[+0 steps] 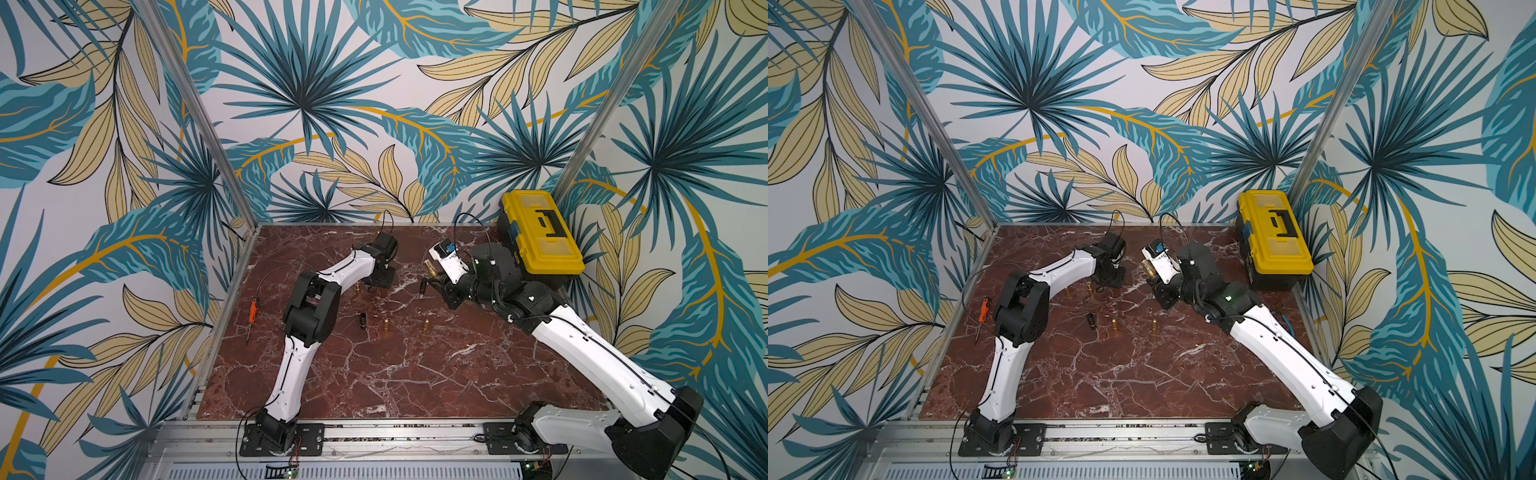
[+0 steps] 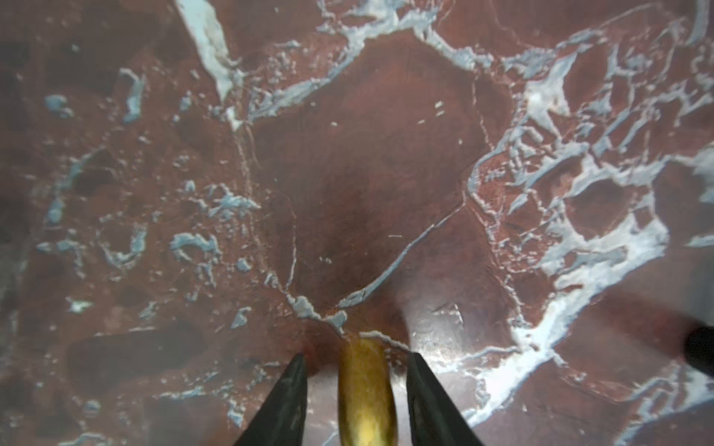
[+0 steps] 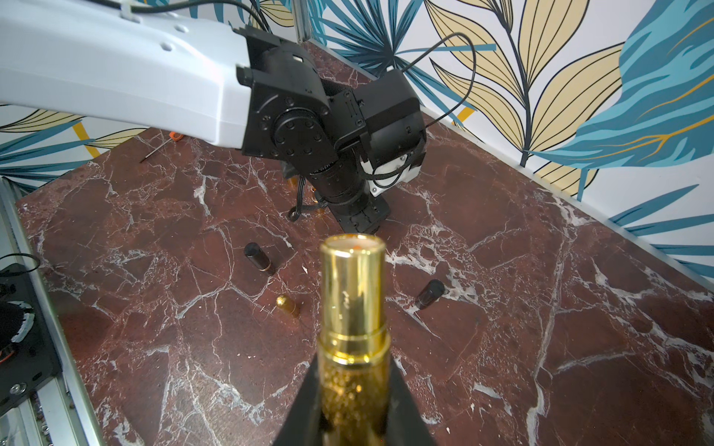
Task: Open the lipstick cap
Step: Place the cover at the center of the board, then place the lipstick at the center of the board.
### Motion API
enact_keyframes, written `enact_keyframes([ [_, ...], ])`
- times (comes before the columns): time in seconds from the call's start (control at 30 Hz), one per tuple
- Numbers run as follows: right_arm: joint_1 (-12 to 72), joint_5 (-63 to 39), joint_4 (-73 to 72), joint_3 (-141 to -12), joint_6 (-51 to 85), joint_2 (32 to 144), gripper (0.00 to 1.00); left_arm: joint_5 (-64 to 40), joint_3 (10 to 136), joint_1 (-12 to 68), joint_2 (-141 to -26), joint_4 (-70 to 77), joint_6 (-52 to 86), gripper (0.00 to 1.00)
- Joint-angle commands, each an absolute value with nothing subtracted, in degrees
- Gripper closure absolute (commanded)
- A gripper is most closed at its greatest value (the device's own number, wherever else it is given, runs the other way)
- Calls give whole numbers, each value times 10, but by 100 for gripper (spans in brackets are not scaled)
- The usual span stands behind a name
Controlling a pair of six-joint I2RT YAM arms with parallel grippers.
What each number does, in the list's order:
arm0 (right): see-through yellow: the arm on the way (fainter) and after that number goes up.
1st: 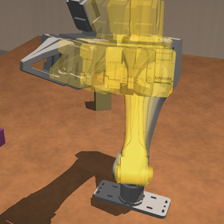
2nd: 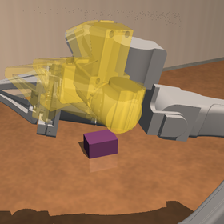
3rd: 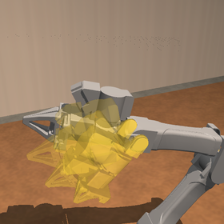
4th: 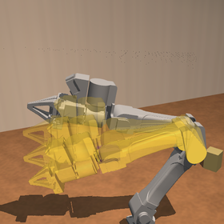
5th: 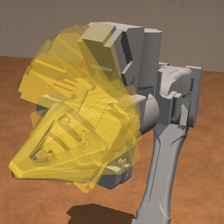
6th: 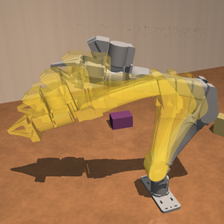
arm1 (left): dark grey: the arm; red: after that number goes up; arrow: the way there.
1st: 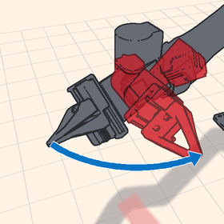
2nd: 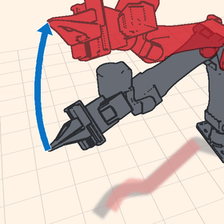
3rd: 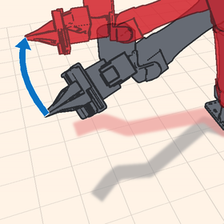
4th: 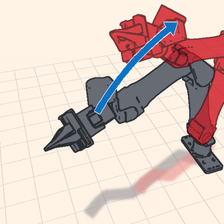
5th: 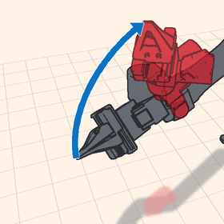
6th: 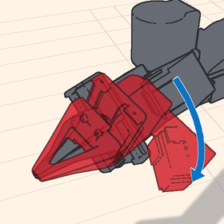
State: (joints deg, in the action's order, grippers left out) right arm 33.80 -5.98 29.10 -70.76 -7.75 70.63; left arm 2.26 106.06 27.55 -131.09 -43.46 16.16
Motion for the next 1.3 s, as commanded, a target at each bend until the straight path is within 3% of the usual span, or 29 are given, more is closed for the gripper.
enact_keyframes([
  [0.0, 338, -57, 295, -694, -74, 709, 98, 9, 1051, 275, -1252, -435, 169, 52],
  [0.3, 338, -80, 270, -688, -63, 728, 98, -35, 1022, 274, -1115, -437, 185, 39],
  [0.47, 338, -91, 255, -690, -60, 750, 98, -147, 996, 258, -1034, -444, 221, 32],
  [0.8, 338, -131, 211, -701, -48, 801, 97, -401, 947, 230, -959, -442, 319, 32],
  [1.27, 340, -150, 192, -714, -35, 843, 97, -475, 922, 246, -955, -442, 321, 36],
])
